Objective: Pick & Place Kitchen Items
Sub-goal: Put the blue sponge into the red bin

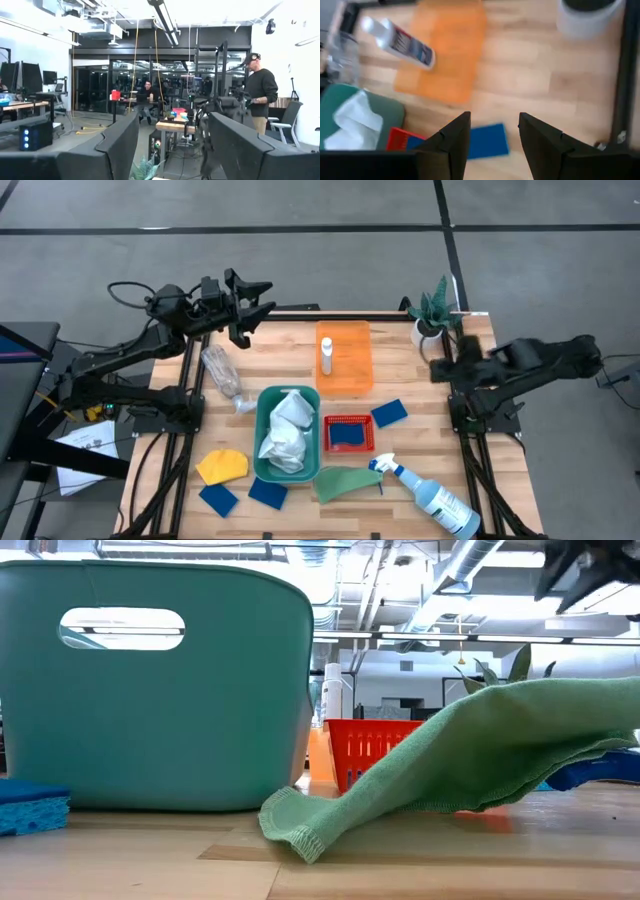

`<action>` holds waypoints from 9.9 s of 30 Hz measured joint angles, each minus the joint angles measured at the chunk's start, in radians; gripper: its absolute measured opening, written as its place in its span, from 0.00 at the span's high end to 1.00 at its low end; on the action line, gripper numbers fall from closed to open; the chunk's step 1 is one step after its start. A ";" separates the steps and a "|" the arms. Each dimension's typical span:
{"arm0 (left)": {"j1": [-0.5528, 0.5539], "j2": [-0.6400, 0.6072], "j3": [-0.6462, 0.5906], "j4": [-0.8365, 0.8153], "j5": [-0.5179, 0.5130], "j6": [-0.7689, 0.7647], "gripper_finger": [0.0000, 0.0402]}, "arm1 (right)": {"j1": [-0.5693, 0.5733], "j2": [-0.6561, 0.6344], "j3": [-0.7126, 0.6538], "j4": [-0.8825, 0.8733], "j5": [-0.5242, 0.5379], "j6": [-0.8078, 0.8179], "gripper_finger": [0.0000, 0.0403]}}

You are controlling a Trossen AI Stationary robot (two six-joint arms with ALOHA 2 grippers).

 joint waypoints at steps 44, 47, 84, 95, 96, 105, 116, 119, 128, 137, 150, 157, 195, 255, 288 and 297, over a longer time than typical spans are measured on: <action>0.001 0.000 0.000 0.000 -0.034 -0.079 0.57 | -0.481 0.332 -0.550 0.736 -0.715 -0.534 0.60; 0.001 0.000 0.000 0.000 -0.034 -0.079 0.57 | -0.505 0.380 -0.550 0.764 -0.734 -0.588 0.60; 0.002 0.001 0.000 -0.006 -0.033 -0.080 0.62 | -0.435 0.499 -0.552 0.866 -0.794 -0.640 0.98; 0.002 0.001 0.000 -0.007 -0.033 -0.080 0.64 | -0.269 0.487 -0.551 0.854 -0.794 -0.454 1.00; 0.001 0.001 0.000 -0.007 -0.033 -0.080 0.64 | -0.256 0.476 -0.551 0.846 -0.794 -0.437 1.00; 0.002 0.001 0.000 -0.008 -0.033 -0.079 0.65 | -0.158 0.277 -0.562 0.695 -0.716 -0.237 1.00; 0.001 0.001 0.000 -0.011 -0.033 -0.079 0.65 | -0.037 0.053 -0.562 0.629 -0.593 0.029 1.00; 0.002 0.001 0.000 -0.011 -0.033 -0.079 0.65 | 0.007 0.034 -0.562 0.635 -0.568 0.090 1.00; 0.001 0.001 0.000 -0.014 -0.033 -0.079 0.65 | 0.111 0.034 -0.561 0.762 -0.441 0.230 1.00; 0.002 0.001 0.000 -0.014 -0.033 -0.079 0.65 | 0.120 0.035 -0.561 0.860 -0.394 0.232 1.00; 0.001 0.001 0.000 -0.017 -0.033 -0.079 0.65 | 0.043 0.183 -0.454 0.976 -0.388 0.106 1.00; 0.001 0.001 0.000 -0.018 -0.033 -0.079 0.65 | -0.005 0.314 -0.367 1.010 -0.430 0.022 1.00; 0.001 0.000 0.000 -0.059 0.034 -0.079 0.65 | -0.039 0.594 -0.263 1.049 -0.529 0.023 1.00; 0.002 0.000 0.000 -0.059 0.039 -0.071 0.65 | -0.040 0.659 -0.238 1.022 -0.505 0.059 1.00; 0.001 0.000 0.000 -0.097 0.039 -0.078 0.65 | -0.064 0.750 -0.179 1.013 -0.556 -0.011 1.00; 0.001 0.000 0.000 -0.097 0.039 -0.078 0.65 | -0.065 0.749 -0.179 1.004 -0.550 -0.026 0.96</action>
